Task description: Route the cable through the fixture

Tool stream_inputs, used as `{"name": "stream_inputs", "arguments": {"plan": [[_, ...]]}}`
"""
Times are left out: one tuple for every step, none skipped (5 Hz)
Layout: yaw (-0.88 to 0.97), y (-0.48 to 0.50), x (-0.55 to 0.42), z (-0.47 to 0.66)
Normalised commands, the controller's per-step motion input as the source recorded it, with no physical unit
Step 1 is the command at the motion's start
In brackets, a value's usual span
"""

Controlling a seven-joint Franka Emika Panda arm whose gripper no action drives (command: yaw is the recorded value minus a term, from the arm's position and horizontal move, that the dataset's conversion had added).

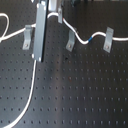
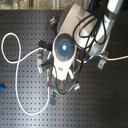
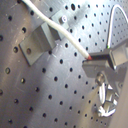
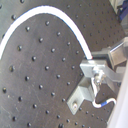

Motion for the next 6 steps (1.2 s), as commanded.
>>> {"name": "stream_inputs", "arguments": {"plan": [[-0.09,-0.048,0.302,0.52],[-0.22,-0.229,0.350,0.35],[-0.24,-0.315,0.325,0.31],[-0.12,-0.088,0.037,0.02],[0.00,-0.037,-0.036,0.04],[0.29,-0.196,-0.401,0.10]]}}
